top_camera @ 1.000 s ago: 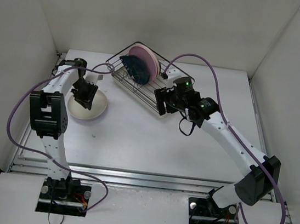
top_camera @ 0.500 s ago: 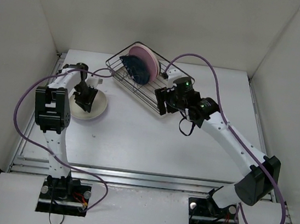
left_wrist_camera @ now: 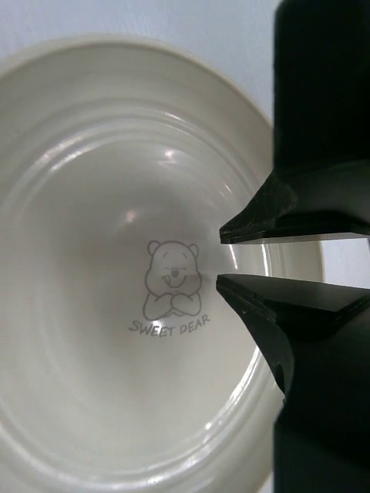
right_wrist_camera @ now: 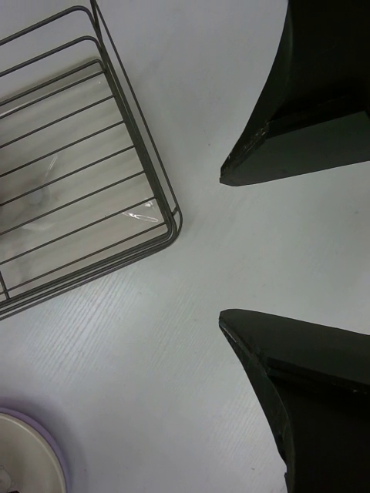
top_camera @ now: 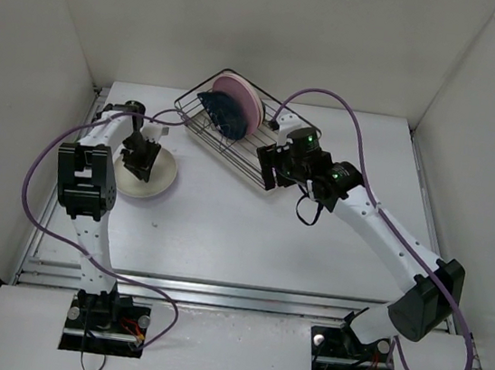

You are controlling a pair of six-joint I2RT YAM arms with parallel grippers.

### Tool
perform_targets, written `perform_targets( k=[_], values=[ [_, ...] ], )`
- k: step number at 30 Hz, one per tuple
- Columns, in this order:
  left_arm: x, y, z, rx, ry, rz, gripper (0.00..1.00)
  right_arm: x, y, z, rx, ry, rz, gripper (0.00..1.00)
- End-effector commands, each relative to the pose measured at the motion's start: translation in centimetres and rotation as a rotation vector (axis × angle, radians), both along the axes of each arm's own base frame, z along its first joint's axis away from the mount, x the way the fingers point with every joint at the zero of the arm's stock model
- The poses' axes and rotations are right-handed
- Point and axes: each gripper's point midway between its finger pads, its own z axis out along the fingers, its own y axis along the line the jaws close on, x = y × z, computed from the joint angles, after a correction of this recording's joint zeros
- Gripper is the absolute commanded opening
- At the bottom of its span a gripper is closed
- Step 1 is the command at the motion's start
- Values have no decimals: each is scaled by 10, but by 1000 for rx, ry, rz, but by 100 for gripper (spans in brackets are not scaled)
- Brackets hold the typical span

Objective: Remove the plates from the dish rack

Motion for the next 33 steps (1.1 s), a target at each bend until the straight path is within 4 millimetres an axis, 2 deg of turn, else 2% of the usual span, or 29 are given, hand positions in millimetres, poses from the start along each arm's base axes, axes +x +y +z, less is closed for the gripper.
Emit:
perform_targets(
  k=[1,2,4,5,6,7,9,10,11,12,13,14,15,16,17,18,20,21,23,26,28,33],
  values=[
    [27,-8,75,-34,-193,-10,23,0,0,45,90,-105,-29,66],
    [29,-8,84,-37,-209,-6,23,2,-1,51,103,-123,-39,63],
    [35,-10,107,-45,-260,2,25,10,3,79,152,-194,-51,57],
    [37,-11,114,-50,-274,5,25,18,3,84,152,-210,-70,49],
    [37,-12,120,-57,-279,6,25,24,6,114,185,-254,-76,46],
    [43,-13,133,-64,-311,7,26,30,9,124,189,-265,-79,43],
    [43,-5,141,-70,-307,49,26,49,22,143,180,-270,-79,37],
    [46,-5,146,-69,-320,53,26,56,28,144,165,-270,-67,36],
    [46,1,148,-66,-320,72,26,73,40,121,123,-229,-66,36],
    [45,8,148,-60,-315,92,26,78,45,135,133,-243,-66,36],
    [42,10,148,-45,-312,96,26,85,51,131,122,-236,-62,37],
    [39,17,149,-36,-311,115,26,98,60,107,90,-199,-61,38],
    [39,19,148,-25,-317,127,27,104,63,117,102,-216,-61,38],
    [31,27,145,0,-308,154,27,108,70,116,104,-217,-47,39],
    [28,34,144,5,-312,175,27,116,80,101,94,-198,-35,39],
    [28,33,144,3,-324,182,27,122,85,109,117,-225,-35,39],
    [18,38,142,5,-317,202,28,138,92,93,106,-226,-52,41],
    [16,41,142,7,-321,214,28,145,96,96,122,-248,-58,41],
    [9,42,139,15,-319,219,28,155,107,84,125,-249,-50,43],
    [2,41,135,16,-314,221,28,173,120,79,150,-288,-60,43],
    [-1,44,131,17,-302,228,28,184,121,75,150,-303,-82,43],
    [-2,47,131,11,-299,242,28,212,122,51,142,-343,-173,44]
  ],
)
